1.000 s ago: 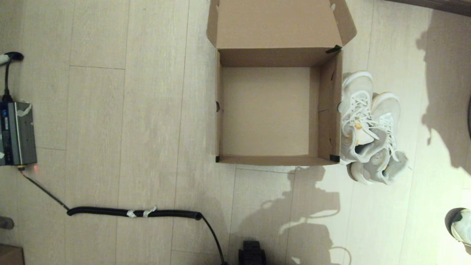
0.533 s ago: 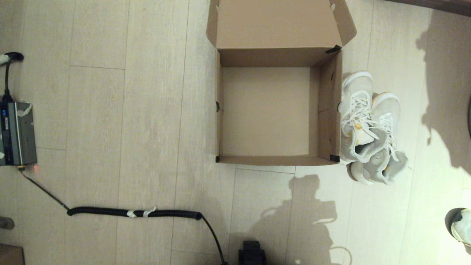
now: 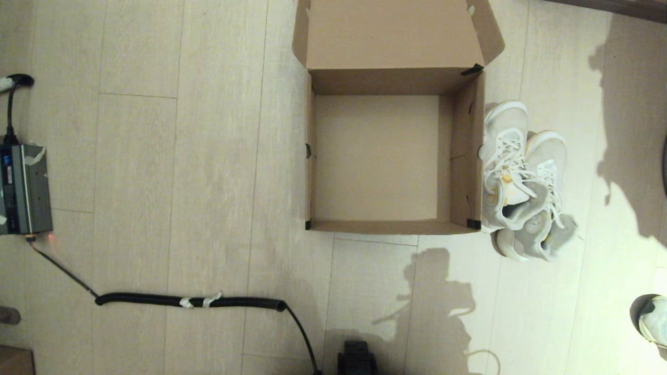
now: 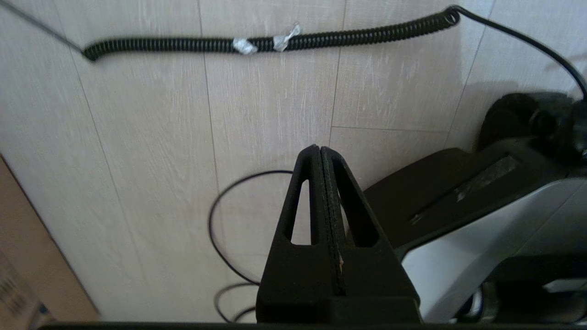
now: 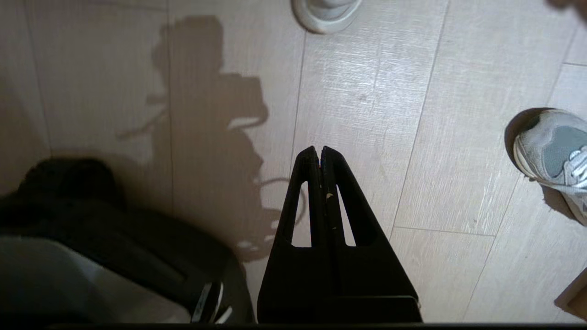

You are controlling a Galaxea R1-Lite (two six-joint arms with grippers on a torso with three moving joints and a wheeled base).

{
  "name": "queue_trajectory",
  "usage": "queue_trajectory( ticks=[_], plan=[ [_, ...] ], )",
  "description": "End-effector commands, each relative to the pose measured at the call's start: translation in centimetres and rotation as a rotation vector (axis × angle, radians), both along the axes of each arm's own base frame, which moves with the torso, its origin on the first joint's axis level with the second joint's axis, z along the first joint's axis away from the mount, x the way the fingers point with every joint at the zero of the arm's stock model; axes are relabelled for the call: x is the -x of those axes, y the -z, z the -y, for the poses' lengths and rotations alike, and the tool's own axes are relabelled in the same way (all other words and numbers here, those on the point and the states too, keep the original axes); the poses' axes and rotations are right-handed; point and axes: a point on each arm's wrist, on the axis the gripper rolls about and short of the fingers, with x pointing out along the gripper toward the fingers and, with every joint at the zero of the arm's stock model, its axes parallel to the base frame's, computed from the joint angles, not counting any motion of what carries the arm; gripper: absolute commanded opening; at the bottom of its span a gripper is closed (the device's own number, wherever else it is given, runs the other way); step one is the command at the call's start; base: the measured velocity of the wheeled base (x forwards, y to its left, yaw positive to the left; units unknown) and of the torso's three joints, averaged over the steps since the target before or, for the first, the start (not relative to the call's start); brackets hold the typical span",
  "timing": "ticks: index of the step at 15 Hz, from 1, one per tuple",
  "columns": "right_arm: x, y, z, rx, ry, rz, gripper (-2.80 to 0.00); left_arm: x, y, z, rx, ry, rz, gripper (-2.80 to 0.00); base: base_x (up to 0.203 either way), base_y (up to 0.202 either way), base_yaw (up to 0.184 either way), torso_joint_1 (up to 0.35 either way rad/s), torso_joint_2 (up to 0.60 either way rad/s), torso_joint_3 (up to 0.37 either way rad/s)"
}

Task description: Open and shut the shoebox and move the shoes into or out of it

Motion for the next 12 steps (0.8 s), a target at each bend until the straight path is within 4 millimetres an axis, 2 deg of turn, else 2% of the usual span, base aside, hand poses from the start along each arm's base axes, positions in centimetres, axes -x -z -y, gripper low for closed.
queue_trajectory(
  ticks=[1,4,9,12],
  plan=[
    [0.3,0.1,0.0,-0.013,0.005,0.039,-2.8,0.1,0.1,0.0,-0.011,0.034,0.002,-2.8,0.0,0.0,0.0,0.0,0.0,0.0],
    [0.3,0.0,0.0,-0.089,0.017,0.044,-2.8,0.3,0.1,0.0,-0.015,0.131,0.026,-2.8,0.0,0.0,0.0,0.0,0.0,0.0],
    [0.3,0.0,0.0,-0.095,0.019,0.044,-2.8,2.2,0.5,-0.1,-0.028,0.085,0.297,-2.8,0.0,0.0,0.0,0.0,0.0,0.0],
    [0.3,0.0,0.0,-0.104,0.027,0.045,-2.8,2.0,0.5,-0.1,0.06,0.036,0.312,-2.8,0.0,0.0,0.0,0.0,0.0,0.0]
  ],
)
